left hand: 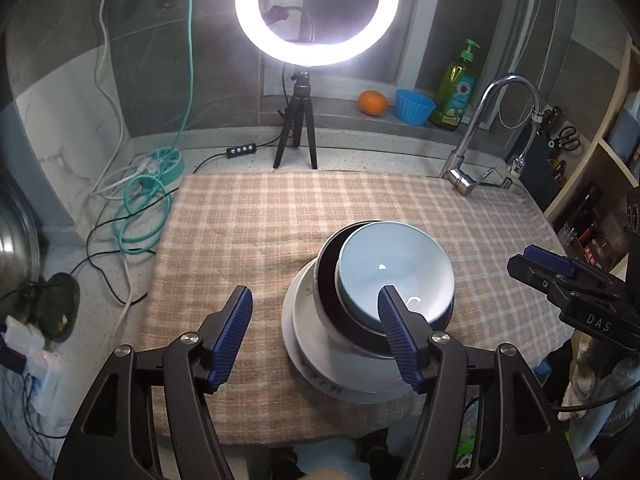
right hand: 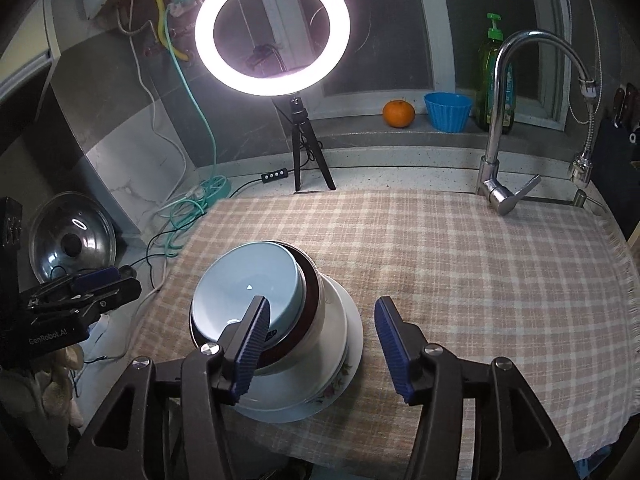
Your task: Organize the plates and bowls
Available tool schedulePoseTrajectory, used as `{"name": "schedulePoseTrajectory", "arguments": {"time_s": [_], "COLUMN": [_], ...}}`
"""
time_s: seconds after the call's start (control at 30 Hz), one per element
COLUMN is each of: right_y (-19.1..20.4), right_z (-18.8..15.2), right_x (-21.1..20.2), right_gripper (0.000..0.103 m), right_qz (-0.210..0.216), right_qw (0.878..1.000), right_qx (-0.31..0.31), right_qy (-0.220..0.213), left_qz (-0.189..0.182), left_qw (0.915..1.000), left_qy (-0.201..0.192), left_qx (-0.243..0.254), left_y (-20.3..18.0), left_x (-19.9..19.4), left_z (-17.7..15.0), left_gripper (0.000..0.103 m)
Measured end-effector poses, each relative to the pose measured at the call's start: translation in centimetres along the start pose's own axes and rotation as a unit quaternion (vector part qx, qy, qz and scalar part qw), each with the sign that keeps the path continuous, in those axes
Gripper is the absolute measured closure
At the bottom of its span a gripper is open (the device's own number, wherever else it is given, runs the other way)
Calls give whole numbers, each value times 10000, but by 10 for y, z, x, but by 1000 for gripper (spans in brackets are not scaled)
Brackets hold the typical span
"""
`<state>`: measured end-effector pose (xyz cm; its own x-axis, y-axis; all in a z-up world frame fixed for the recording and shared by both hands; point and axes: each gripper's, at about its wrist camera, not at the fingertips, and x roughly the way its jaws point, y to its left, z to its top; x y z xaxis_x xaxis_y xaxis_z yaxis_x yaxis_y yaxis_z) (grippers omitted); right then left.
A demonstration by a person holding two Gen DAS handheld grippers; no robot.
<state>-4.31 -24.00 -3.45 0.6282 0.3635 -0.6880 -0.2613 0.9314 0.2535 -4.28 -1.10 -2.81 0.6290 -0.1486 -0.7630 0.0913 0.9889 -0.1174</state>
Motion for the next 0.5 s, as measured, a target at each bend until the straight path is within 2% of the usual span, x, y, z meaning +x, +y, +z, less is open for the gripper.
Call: {"name": "schedulePoseTrajectory", "arguments": {"time_s": [0.07, 0.23, 0.5], "right_y": [0, -6, -7], "right_z": [-2, -5, -4], "right_x": [-2, -11, -17], "right_gripper": [51, 37, 37], "right_qz": [-54, -76, -192], "right_qw": [10000, 9995, 9993], "right_qx": [4, 226, 163], "right_qy": [-20, -189, -268], "left_qz": [-50, -57, -115], "left_qw": [10000, 9999, 9996], "left_qy": [18, -95, -197], "left_qx": [1, 77, 148], "left_y": [-2, -8, -14], "left_x": [0, -6, -11], "left_z": [0, 0, 2], "left_gripper": [34, 33, 33]}}
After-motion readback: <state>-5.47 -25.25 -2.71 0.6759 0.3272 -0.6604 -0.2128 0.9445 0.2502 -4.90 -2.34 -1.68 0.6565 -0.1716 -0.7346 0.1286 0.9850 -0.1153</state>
